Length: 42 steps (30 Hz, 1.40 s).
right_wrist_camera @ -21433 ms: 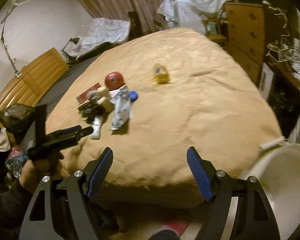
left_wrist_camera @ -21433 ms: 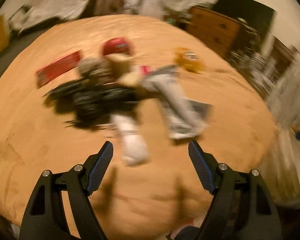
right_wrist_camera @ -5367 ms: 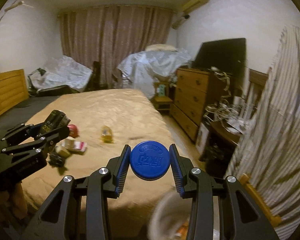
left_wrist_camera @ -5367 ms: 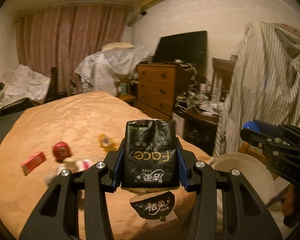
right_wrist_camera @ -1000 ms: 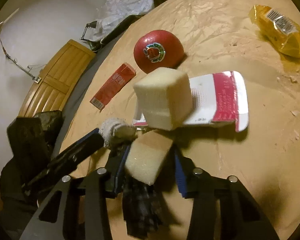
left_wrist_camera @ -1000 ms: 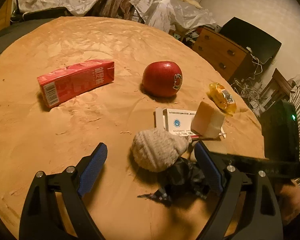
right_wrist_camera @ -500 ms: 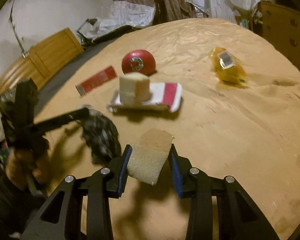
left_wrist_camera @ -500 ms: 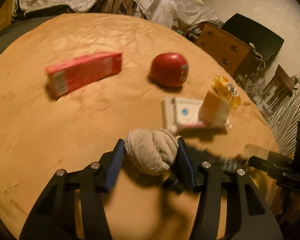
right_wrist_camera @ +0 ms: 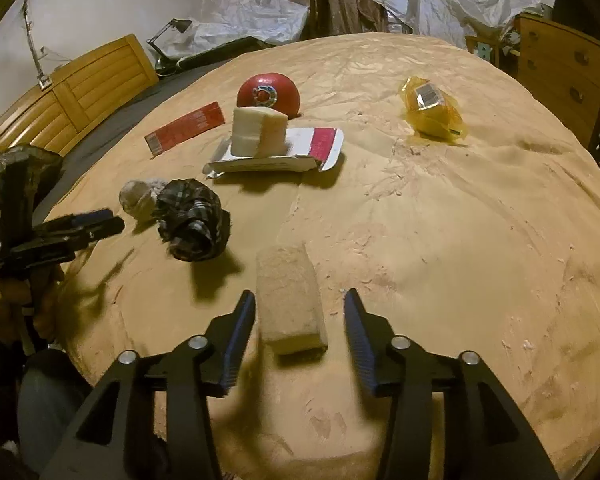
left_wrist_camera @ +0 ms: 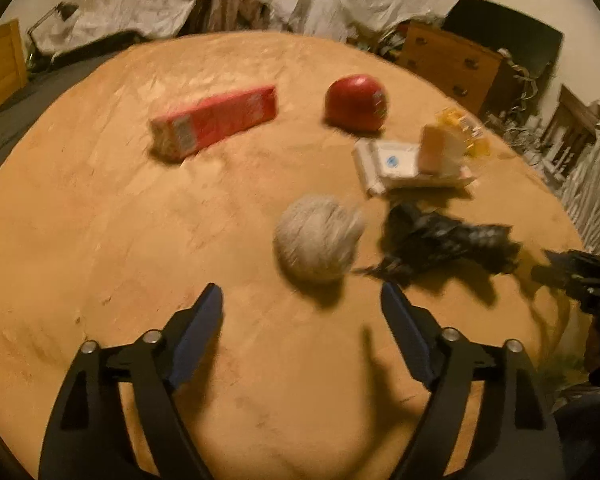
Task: Collect trash
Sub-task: 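Grasp the beige sponge with the right tool while the left tool grasps the grey towel, then lift and carry the grey towel and beige sponge over the white bucket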
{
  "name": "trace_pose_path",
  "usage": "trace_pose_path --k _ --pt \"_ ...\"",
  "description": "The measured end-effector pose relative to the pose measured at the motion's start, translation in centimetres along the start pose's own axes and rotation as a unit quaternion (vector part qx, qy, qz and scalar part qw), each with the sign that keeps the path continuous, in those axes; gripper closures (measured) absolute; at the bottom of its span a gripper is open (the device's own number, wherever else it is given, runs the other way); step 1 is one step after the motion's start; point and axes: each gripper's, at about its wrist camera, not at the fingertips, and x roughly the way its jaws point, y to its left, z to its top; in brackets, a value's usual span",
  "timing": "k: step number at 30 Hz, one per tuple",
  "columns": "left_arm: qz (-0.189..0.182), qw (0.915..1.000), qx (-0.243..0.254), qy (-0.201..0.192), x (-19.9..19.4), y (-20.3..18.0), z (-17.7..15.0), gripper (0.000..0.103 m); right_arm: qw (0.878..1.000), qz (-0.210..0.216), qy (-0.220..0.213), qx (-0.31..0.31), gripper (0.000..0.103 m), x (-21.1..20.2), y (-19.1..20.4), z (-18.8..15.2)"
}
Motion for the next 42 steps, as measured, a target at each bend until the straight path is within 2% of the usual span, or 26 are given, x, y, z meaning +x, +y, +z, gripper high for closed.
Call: trace_pose_path --k 5,9,12,14,16,17,19,22,26,32,36,42 --pt "0.001 0.9994 0.035 -0.008 1.2 -1.5 1.4 0.018 0.999 -0.019 0.01 -0.041 0.05 -0.2 1.4 0.5" --pt "-0.004 0.9994 0.034 0.0 2.4 -1.2 2.1 0.019 0.997 -0.031 0.023 -0.066 0.051 0.4 2.2 0.9" --pt "-0.013 0.9993 0.034 0.008 3.1 -1.0 2.4 0.03 0.996 -0.039 0.031 -0.071 0.052 1.0 2.4 1.1" --pt "-0.016 0.9991 0.037 0.015 3.5 -1.2 2.4 0.042 0.996 -0.04 0.038 -0.073 0.057 1.5 2.6 1.0" --pt "-0.016 0.999 0.037 0.02 3.9 -1.3 2.4 0.047 0.995 -0.043 0.044 -0.074 0.063 2.0 2.8 0.8" --pt "-0.015 0.9991 0.035 0.021 4.0 -1.2 2.4 0.053 0.995 -0.046 0.045 -0.074 0.064 2.1 2.8 0.7" --pt "-0.016 0.9993 0.027 0.023 4.1 -1.0 2.2 0.058 0.995 -0.053 0.042 -0.07 0.072 2.2 2.7 0.6" --pt "-0.014 0.9995 0.023 0.015 3.7 -0.9 2.1 0.062 0.996 -0.055 0.037 -0.063 0.074 2.0 2.4 0.5" --pt "-0.001 0.9998 0.018 -0.004 2.7 -1.1 1.9 0.062 0.996 -0.062 0.024 -0.058 0.075 1.4 2.4 0.1" --pt "0.026 0.9985 0.001 -0.048 -1.0 -1.8 1.5 0.062 0.997 -0.066 -0.008 -0.043 0.075 -0.8 2.9 -0.5" --pt "0.04 0.9963 0.01 -0.075 -3.8 -4.1 1.0 0.062 0.996 -0.065 -0.042 -0.034 0.075 -3.2 3.9 -0.4" --pt "0.033 0.9921 0.02 -0.119 -7.9 -8.3 1.0 0.062 0.993 -0.067 -0.098 -0.023 0.075 -7.4 5.4 -0.1"
